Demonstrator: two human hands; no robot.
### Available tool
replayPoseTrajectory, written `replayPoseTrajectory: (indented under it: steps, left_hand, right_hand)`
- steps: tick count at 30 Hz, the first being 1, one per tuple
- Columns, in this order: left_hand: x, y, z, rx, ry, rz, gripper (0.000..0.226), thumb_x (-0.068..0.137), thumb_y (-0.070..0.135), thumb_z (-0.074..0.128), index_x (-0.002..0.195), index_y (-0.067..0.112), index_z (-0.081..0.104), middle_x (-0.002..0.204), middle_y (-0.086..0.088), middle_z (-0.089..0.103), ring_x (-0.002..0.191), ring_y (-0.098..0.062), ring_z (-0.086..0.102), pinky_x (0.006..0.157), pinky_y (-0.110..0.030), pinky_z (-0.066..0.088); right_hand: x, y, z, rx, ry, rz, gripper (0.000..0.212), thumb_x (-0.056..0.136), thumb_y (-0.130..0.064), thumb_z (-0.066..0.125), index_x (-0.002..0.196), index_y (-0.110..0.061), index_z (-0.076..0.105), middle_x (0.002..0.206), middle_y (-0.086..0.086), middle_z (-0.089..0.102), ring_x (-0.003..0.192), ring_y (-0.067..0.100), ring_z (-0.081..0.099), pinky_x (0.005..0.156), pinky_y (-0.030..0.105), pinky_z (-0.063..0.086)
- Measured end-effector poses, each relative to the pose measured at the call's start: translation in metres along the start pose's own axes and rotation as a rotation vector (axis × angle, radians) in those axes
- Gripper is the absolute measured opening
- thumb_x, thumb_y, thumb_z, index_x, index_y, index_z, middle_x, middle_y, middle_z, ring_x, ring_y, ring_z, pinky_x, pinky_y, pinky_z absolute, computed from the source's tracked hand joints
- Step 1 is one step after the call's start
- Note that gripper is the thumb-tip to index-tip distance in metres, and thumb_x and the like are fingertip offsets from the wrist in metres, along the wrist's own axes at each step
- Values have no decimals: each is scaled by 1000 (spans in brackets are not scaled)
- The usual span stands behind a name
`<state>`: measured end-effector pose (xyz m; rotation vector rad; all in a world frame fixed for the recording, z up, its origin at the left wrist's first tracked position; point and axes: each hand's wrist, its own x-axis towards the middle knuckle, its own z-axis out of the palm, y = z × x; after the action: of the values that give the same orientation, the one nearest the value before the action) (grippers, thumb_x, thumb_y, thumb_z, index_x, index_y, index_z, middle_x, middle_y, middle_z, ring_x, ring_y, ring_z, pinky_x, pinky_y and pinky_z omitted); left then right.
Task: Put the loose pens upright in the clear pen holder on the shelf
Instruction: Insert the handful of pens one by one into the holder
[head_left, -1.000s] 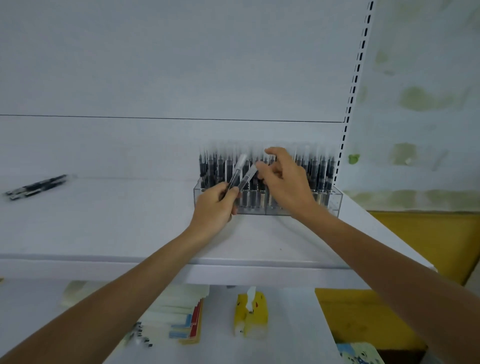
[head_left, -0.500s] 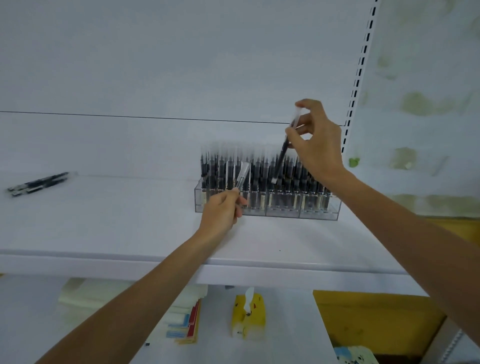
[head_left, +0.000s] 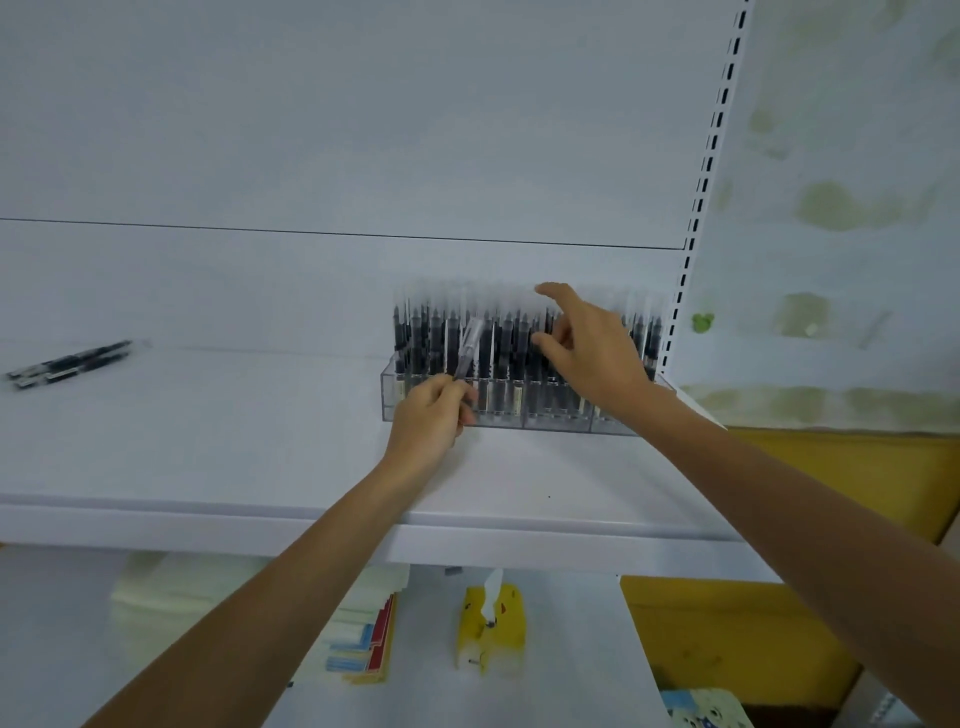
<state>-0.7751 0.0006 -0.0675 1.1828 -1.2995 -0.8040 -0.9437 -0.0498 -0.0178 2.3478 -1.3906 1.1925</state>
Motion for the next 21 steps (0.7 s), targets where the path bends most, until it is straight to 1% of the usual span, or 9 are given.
replayPoseTrajectory:
  steps: [2, 4, 8, 12, 14, 16, 18, 19, 21]
  left_hand:
    - [0, 0, 0, 11, 11, 34, 26, 97, 15, 39, 78, 16, 56, 62, 2, 53, 52, -7, 42, 46, -14, 32]
    - [-1, 2, 1, 32, -5, 84, 22, 98, 17, 40, 84, 14, 56, 64, 3, 53, 54, -6, 45, 50, -15, 34]
    - [-2, 0, 2, 67, -51, 140, 20, 98, 18, 42, 90, 9, 58, 65, 3, 55, 54, -6, 46, 53, -16, 35]
    - [-5, 1, 2, 170, -104, 235, 22, 97, 18, 43, 80, 21, 55, 66, 5, 55, 57, -5, 47, 51, -11, 37]
    - [-7, 1, 2, 196, -124, 272, 21, 97, 19, 43, 80, 22, 55, 67, 5, 56, 59, -6, 49, 52, -9, 37]
    - [-6, 0, 3, 220, -125, 295, 19, 96, 22, 45, 83, 16, 58, 70, 0, 59, 65, -12, 53, 56, -11, 37]
    - [-6, -1, 3, 256, -134, 289, 20, 94, 24, 50, 86, 10, 62, 78, -8, 62, 73, -18, 56, 63, -17, 38]
    - [-6, -1, 4, 271, -144, 292, 19, 93, 23, 52, 88, 9, 62, 81, -7, 62, 76, -17, 55, 67, -18, 39]
    - [-7, -2, 4, 361, -189, 345, 11, 92, 19, 54, 91, 13, 63, 90, 3, 62, 83, -8, 56, 75, -11, 42]
  right_hand:
    - [-5, -2, -4, -4, 68, 0, 50, 93, -23, 57, 140, -20, 39, 79, 0, 56, 66, 15, 51, 65, 34, 50]
    - [-13, -11, -7, 143, 97, 38, 48, 92, -24, 58, 137, -20, 41, 74, -6, 55, 64, 10, 52, 67, 30, 49]
    - [-27, -39, 1, 454, -52, 149, 49, 88, -27, 64, 132, -18, 44, 82, -8, 63, 74, 5, 61, 74, 24, 52]
    - [-29, -46, 13, 589, -30, 243, 53, 85, -20, 68, 132, -17, 43, 90, 3, 69, 84, 17, 67, 82, 34, 55]
    - [-29, -47, 16, 706, 19, 285, 50, 83, -13, 70, 128, -18, 48, 85, 5, 70, 82, 22, 69, 84, 43, 54]
    - [-27, -48, 15, 823, 99, 299, 41, 84, -9, 68, 119, -21, 53, 80, 6, 71, 79, 25, 70, 83, 48, 55]
    - [-20, -47, 3, 853, 211, 281, 36, 86, -7, 65, 116, -23, 52, 80, 8, 70, 77, 24, 70, 79, 45, 57]
    - [-15, -45, -6, 837, 274, 259, 36, 88, -7, 63, 118, -23, 51, 82, 9, 69, 76, 23, 69, 76, 42, 58]
    - [-2, -36, -24, 748, 397, 197, 38, 89, -6, 60, 124, -19, 49, 83, 10, 66, 76, 21, 67, 69, 35, 59]
